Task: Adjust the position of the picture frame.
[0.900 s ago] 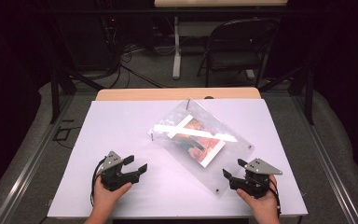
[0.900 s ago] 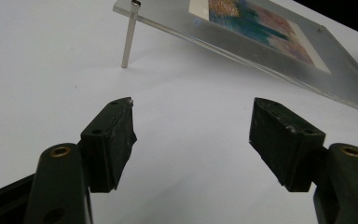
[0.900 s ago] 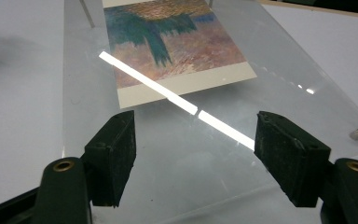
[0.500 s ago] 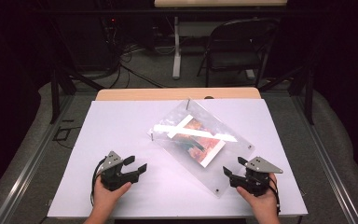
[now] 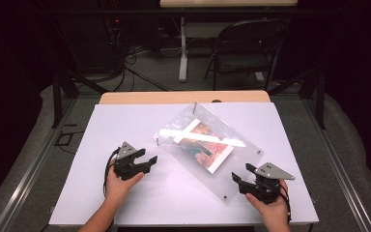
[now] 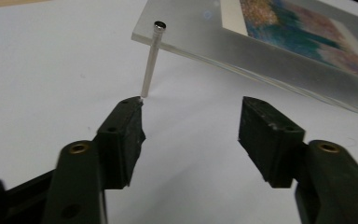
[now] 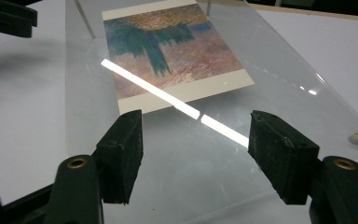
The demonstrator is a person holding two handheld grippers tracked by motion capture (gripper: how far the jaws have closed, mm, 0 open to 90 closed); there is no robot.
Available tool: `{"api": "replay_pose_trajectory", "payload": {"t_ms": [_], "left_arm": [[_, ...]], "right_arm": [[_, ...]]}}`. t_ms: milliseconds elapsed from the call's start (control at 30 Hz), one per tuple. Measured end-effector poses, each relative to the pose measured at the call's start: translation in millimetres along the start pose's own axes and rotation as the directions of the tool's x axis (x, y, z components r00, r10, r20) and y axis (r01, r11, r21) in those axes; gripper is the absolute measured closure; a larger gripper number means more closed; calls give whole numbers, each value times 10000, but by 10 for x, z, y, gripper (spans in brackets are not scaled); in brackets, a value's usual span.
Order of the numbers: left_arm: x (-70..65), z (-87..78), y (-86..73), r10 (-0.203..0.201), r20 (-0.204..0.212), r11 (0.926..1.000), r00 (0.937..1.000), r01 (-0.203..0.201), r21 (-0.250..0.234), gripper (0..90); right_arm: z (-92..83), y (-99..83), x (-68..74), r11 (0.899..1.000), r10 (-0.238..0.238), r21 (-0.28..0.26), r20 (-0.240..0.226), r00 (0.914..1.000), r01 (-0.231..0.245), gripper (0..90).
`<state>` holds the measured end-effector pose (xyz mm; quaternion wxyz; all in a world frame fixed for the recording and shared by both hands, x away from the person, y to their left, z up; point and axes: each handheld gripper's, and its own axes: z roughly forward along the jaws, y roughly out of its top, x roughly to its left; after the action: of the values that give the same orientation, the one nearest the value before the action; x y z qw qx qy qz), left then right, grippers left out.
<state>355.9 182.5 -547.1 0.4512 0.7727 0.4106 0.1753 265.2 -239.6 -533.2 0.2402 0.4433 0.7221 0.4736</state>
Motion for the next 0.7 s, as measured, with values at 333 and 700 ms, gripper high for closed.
{"api": "replay_pose_trajectory", "payload": {"t_ms": [333,700], "left_arm": [[129,372,188,-218,-575,9978,9981,253,612,661],[191,521,224,-26,-735,9964,9973,89,846,752]], "right_arm": [[-57,27,-8,9996,37,-280,31,10000,-36,421],[-28,15,-29,9998,180,-114,-128,9998,-181,421]]}}
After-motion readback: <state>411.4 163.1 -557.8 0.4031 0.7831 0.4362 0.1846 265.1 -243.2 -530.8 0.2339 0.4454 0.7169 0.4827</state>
